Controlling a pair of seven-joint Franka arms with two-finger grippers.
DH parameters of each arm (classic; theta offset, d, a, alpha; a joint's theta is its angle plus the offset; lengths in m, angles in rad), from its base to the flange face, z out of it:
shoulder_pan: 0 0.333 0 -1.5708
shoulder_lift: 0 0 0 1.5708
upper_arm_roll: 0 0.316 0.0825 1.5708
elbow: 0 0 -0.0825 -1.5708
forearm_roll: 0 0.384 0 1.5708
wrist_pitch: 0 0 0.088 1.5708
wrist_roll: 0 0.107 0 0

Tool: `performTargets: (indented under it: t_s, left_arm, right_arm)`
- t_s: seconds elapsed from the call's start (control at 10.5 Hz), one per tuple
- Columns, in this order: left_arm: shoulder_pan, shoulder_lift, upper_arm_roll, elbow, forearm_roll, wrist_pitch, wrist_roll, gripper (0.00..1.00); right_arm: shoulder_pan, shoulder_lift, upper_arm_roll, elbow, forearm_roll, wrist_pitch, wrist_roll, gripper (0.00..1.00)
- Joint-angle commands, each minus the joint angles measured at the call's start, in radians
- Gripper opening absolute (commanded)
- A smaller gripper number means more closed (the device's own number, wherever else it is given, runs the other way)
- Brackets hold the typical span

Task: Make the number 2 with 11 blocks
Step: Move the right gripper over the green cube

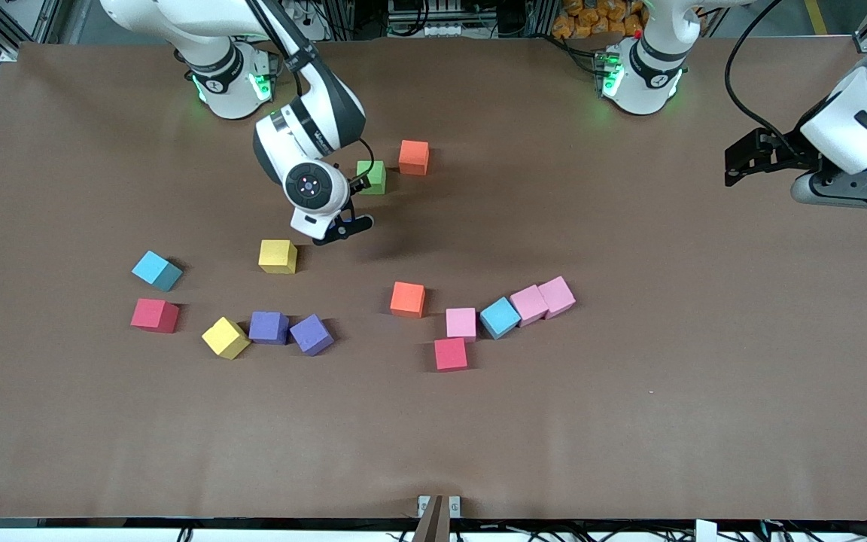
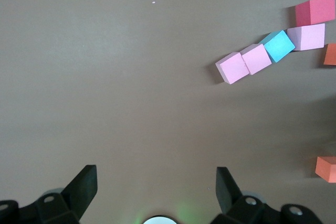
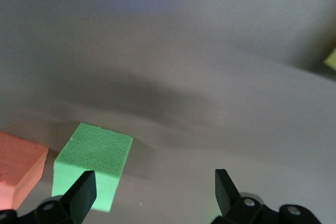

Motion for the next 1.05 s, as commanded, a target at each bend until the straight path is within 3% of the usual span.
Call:
performTargets:
  t_s: [0.0, 0.96]
  left_arm:
    - [0.003, -0.003, -0.006, -0.009, 0.022, -0.001, 0.005, 1.00]
    - [0.009, -0.003, -0.006, -0.010, 0.020, -0.007, 0.016, 1.00]
  right_arm:
    - [0.042, -0.037, -0.004, -0.052, 0.081, 0.045, 0.037, 1.00]
    - [0.134, -0.006, -0.007, -0.077, 0.127, 0.068, 0.148, 1.00]
